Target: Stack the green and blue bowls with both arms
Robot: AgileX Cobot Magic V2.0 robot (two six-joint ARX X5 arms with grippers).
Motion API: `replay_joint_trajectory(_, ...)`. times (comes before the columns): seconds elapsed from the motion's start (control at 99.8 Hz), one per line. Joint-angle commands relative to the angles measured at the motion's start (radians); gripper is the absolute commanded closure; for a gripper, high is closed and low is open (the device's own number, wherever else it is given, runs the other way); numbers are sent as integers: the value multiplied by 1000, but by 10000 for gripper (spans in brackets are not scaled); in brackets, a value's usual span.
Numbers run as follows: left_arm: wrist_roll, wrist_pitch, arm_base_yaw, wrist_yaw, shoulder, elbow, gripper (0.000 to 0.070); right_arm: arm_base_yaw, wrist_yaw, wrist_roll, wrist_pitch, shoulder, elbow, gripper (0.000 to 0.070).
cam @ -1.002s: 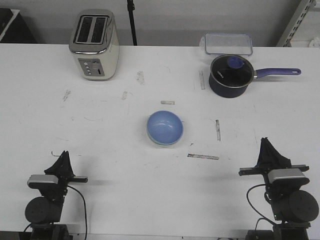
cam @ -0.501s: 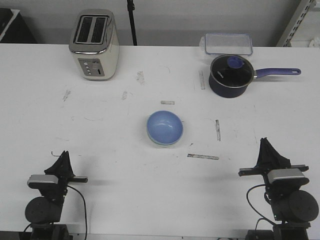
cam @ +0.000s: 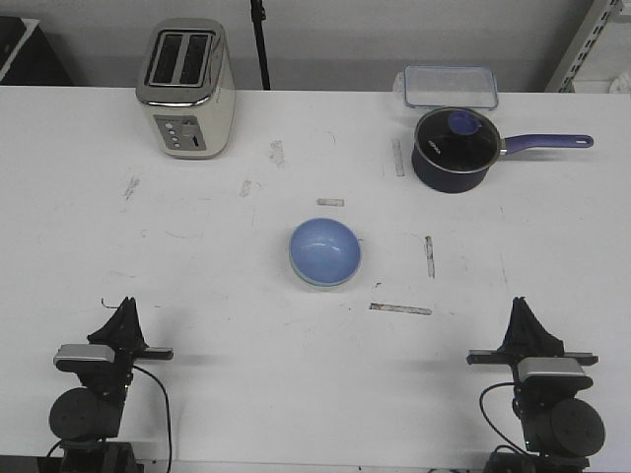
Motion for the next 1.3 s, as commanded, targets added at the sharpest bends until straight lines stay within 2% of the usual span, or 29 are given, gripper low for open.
replay_joint_trajectory(0.0,5,14,0,-2,-2,-22,698,1,0,14,17,-52,-32,690)
replay_joint_trajectory(0.23,5,14,0,-2,-2,-22,698,15,1,14,31,-92,-117,690)
replay_joint_trajectory(0.421,5,14,0,-2,-2,-22,698,55,32,14,43,-92,-163,690)
replay_joint_trajectory(0.531,5,14,0,-2,-2,-22,698,58,33,15,102,-92,-209,690)
replay_joint_trajectory(0.651,5,15,0,-2,-2,-22,698,59,35,17,65,-92,-208,690)
replay_joint_trajectory(0.842,5,14,0,-2,-2,-22,699,70,61,17,77,-92,-208,690)
replay_joint_trajectory(1.293,5,14,0,-2,-2,-22,698,74,53,17,77,-92,-208,690)
